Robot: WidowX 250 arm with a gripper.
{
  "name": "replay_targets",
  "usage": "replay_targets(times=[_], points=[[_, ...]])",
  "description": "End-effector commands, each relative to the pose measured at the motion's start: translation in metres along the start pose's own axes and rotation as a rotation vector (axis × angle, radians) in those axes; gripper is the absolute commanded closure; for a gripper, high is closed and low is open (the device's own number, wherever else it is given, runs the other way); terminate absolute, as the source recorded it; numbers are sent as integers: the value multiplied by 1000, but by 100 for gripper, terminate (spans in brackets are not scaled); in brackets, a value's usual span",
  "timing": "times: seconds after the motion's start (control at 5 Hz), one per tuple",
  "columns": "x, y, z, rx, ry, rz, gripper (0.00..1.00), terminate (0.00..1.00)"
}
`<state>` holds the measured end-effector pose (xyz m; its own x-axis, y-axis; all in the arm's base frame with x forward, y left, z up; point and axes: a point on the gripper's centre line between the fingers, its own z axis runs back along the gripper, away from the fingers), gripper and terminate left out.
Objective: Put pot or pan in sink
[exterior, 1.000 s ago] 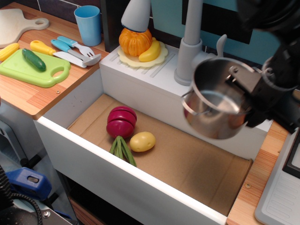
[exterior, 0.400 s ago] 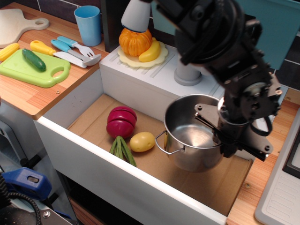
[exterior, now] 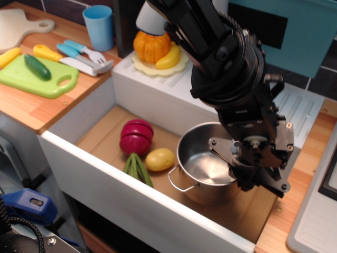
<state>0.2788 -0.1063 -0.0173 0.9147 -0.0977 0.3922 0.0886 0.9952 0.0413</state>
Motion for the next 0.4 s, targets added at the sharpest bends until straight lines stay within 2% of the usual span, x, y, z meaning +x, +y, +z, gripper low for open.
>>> replay_targets(times=[0.0,0.2], points=[[12,-3,-5,-52,-59,75,0,0],[12,-3,-5,-52,-59,75,0,100]])
